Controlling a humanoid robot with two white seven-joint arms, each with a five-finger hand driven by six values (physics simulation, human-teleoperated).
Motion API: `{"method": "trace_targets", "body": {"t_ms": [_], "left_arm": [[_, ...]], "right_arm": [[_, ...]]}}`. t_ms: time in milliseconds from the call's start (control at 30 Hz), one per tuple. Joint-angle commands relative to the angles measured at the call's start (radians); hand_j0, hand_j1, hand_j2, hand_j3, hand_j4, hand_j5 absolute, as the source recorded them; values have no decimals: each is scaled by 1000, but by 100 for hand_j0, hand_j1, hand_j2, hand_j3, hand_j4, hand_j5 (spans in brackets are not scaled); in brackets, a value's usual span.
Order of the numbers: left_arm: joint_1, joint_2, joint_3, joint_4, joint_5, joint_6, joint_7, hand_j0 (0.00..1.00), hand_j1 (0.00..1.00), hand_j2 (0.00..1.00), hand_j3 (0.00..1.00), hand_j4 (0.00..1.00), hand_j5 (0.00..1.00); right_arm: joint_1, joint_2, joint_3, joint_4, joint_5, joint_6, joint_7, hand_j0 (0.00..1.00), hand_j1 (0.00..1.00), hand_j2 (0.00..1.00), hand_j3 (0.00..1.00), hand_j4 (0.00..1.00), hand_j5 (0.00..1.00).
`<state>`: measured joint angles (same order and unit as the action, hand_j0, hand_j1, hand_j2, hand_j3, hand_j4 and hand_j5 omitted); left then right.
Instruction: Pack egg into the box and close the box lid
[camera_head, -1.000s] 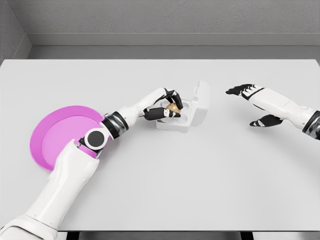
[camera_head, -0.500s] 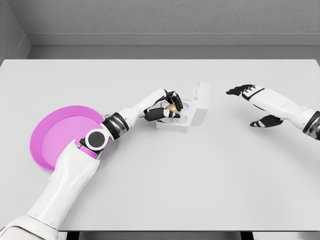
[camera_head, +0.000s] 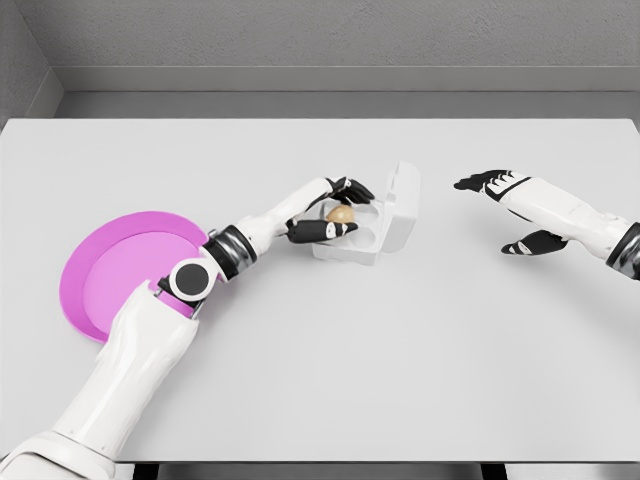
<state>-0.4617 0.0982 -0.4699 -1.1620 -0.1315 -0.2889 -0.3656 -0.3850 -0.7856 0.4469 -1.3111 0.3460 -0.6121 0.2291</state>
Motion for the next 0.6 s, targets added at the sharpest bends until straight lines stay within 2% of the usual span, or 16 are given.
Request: {"method": "trace_targets", "body": {"t_ms": [0,133,200,267,333,467,500,567], "left_arm": [[0,2,2,-1,6,1,0,75,75,75,75,75,75],[8,5,8,-11,7,1,0,99,99,99,99,99,99],[9,5,10,-15,9,1,0,100,100,100,100,100,100],[8,21,13,-77,13,-1,0,100,100,100,100,100,100],[11,101,14,-163,45,-7,2,100,100,100,100,100,100],[26,363,13,-373,291,-4,5,100,100,100,100,100,100],[32,463,13,-450,381,-7,5,100,100,100,100,100,100],[74,632,46,-548,495,-22,5,100,100,100,100,100,100]], "right_arm": [[0,-1,-1,0,-7,1,-1,100,100,100,100,100,100],[0,-1,-1,0,-7,1,-1,100,100,100,100,100,100],[0,-1,1,1,-7,1,-1,100,100,100,100,100,100],[0,-1,-1,1,-7,1,-1,100,100,100,100,100,100],[0,-1,-1,1,-7,1,-1,100,100,100,100,100,100],[2,-1,1,0,-7,1,-1,100,100,100,100,100,100],[2,-1,1,0,-7,1,-1,100,100,100,100,100,100],[3,-3,1,3,-7,1,-1,100,100,100,100,100,100]]}}
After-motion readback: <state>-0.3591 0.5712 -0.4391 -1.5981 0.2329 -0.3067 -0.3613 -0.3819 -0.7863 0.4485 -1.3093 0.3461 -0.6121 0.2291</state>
